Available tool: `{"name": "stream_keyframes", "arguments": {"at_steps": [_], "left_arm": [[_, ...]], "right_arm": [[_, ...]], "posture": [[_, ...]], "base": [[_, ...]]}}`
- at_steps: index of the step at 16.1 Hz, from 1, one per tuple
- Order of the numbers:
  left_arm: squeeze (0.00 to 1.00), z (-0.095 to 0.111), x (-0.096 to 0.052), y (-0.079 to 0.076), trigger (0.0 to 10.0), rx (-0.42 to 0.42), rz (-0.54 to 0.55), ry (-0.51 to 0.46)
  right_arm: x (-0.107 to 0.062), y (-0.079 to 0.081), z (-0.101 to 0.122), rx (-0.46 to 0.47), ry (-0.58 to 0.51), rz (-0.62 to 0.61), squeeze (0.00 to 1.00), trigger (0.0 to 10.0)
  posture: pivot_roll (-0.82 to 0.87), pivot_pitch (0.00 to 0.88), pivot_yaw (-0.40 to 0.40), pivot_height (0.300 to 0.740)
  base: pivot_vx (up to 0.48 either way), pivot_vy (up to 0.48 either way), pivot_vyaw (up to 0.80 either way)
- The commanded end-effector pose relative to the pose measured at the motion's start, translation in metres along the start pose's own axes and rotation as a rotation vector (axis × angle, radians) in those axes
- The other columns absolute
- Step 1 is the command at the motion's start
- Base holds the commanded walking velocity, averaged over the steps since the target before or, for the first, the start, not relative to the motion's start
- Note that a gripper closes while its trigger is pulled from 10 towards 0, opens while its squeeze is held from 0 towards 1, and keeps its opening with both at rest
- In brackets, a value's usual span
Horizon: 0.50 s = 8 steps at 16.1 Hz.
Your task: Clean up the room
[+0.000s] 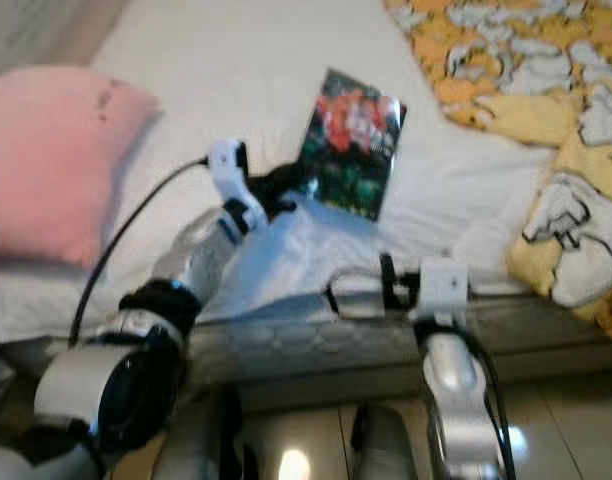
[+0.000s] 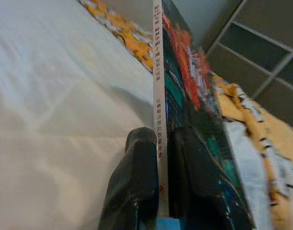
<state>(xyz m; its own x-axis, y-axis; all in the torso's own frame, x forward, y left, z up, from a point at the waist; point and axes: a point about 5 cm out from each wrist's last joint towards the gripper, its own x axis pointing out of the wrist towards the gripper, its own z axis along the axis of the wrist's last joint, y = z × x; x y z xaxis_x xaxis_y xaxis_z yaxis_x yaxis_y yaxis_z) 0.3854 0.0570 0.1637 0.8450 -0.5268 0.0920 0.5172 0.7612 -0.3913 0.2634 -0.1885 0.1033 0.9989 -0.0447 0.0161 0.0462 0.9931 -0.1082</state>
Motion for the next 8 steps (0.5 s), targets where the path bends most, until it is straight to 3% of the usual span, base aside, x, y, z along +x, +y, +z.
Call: {"name": "stream_keyframes", "arguments": {"at_steps": [1, 4, 6, 7, 8], "left_arm": [[0.0, 0.027, -0.002, 0.008, 0.0, 0.084, 0.038, -0.123], [0.0, 0.013, -0.007, 0.013, 0.0, 0.131, 0.092, -0.072], [0.0, 0.011, -0.008, 0.011, 0.0, 0.127, 0.087, -0.068], [0.0, 0.001, -0.007, 0.006, 0.0, 0.133, 0.04, -0.016], [0.0, -0.011, -0.007, 0.001, 4.2, 0.156, 0.015, 0.06]], "right_arm": [[-0.003, -0.006, -0.009, 0.009, 0.027, -0.021, 0.0, 10.0], [0.0, -0.001, -0.009, 0.022, 0.023, 0.013, 0.0, 10.0], [0.001, 0.0, -0.009, 0.018, 0.019, 0.018, 0.0, 10.0], [0.001, 0.0, -0.011, 0.013, 0.022, 0.021, 0.0, 10.0], [0.001, 0.0, -0.015, 0.004, 0.04, 0.023, 0.0, 10.0]], "posture": [[-0.09, 0.0, 0.058, 0.617], [-0.09, 0.0, 0.053, 0.642], [-0.09, 0.0, 0.047, 0.652], [-0.09, 0.0, 0.047, 0.662], [-0.09, 0.0, 0.047, 0.672]], "base": [[0.0, 0.0, 0.0], [0.0, 0.0, 0.0], [0.0, 0.0, 0.0], [0.0, 0.0, 0.0], [0.0, 0.0, 0.0]]}}
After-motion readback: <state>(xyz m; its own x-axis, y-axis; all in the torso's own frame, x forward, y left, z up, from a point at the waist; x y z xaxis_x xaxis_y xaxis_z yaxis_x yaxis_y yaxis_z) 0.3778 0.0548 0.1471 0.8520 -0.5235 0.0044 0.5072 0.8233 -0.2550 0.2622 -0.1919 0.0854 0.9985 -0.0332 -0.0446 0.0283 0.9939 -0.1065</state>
